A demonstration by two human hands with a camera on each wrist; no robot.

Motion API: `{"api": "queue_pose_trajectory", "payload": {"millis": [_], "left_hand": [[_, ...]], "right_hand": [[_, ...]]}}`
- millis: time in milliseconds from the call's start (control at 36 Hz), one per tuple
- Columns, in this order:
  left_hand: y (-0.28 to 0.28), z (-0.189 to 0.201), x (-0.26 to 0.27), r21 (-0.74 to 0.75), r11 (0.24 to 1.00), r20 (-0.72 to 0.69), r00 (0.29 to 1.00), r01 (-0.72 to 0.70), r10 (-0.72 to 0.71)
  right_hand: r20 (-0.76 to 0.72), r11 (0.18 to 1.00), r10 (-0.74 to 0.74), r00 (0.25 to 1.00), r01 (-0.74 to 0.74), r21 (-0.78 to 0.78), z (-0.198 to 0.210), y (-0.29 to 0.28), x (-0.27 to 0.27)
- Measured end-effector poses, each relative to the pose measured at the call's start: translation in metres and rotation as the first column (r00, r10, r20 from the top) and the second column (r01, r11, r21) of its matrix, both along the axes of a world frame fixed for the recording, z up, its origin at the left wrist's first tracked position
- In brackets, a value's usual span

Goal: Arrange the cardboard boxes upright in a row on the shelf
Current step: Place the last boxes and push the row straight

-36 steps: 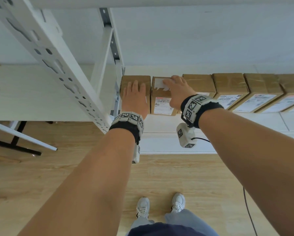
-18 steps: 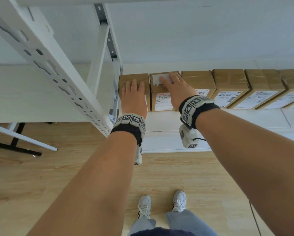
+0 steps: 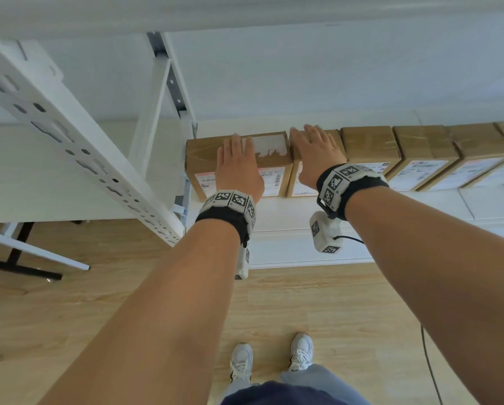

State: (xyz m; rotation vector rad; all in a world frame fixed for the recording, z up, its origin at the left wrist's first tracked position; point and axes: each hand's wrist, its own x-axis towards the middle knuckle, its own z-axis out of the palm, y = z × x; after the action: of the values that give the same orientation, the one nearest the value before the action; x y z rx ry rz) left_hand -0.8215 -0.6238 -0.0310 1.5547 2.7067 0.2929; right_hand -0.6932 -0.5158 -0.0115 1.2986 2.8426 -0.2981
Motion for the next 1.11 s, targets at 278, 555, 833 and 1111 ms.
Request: {"api": "queue_pose_trajectory", "payload": {"millis": [278, 555, 833, 1111], "left_hand": [[0.026, -0.008, 0.039, 0.005, 0.994, -0.032, 0.994, 0.106, -0.106], [0.032, -0.013, 0.039, 0.031, 0.997, -0.024, 0.997, 0.075, -0.074], [0.034, -0.002, 0.049, -0.015, 1.000, 0.000, 1.000, -0.001, 0.001], [0.050, 0.018, 0.058, -0.189, 0.980, 0.024, 0.998, 0.064, -0.061]], "right_hand": [[0.005, 0.998, -0.007, 1.000, 0.008, -0.059, -0.007, 0.031, 0.024], [0.009, 0.998, 0.064, 0.998, -0.064, -0.012, -0.019, 0.030, 0.030], [-0.033, 1.000, 0.020, 0.999, -0.020, 0.001, -0.004, 0.036, 0.048], [0.069, 0.992, -0.123, 0.990, 0.125, -0.022, 0.005, 0.053, 0.076]]}}
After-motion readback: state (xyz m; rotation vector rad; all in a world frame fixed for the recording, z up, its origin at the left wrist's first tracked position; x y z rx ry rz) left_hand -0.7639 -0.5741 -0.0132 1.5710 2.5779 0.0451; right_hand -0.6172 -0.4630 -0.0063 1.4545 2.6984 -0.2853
